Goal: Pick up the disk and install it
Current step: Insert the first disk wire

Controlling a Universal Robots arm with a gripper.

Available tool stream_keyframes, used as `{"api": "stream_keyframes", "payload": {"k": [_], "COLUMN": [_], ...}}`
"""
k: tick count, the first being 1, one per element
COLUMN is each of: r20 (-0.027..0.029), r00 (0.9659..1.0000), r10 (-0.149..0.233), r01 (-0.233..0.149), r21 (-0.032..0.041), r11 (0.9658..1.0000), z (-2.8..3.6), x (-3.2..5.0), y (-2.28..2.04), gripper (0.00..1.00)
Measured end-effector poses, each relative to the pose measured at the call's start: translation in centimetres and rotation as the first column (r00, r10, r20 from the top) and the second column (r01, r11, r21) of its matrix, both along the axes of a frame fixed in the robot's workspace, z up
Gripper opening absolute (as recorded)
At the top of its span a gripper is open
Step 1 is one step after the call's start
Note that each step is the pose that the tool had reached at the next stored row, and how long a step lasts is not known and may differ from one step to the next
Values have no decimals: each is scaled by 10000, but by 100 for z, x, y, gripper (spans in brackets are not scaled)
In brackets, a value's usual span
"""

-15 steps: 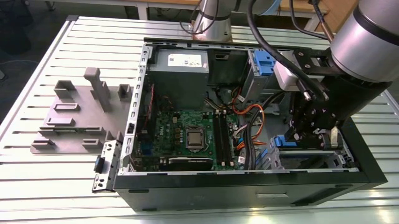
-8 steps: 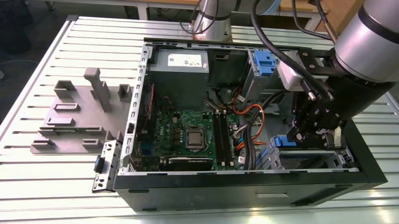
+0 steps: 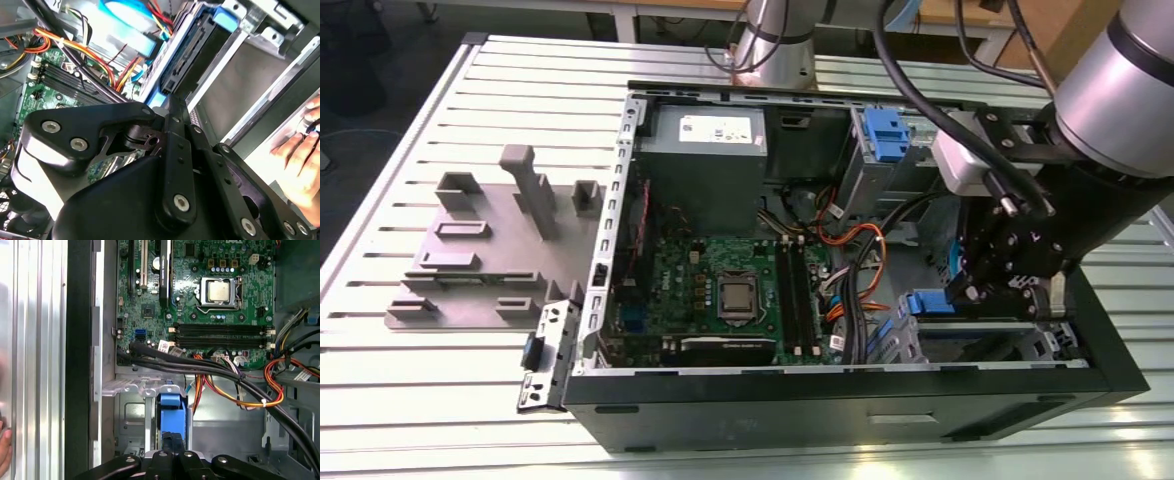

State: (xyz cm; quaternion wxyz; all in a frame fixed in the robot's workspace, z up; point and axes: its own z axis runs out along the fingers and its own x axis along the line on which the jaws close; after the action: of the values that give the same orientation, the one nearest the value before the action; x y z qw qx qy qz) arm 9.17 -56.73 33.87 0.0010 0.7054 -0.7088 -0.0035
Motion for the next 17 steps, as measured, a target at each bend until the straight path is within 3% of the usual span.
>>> {"api": "stream_keyframes", "payload": {"k": [17], "r20": [-20], "r00": [10000], "r10": [0], "r01": [0], "r21": [-1], "r11": [10000], "z": [-10], "x": [226], "y": [0], "gripper": [11]}}
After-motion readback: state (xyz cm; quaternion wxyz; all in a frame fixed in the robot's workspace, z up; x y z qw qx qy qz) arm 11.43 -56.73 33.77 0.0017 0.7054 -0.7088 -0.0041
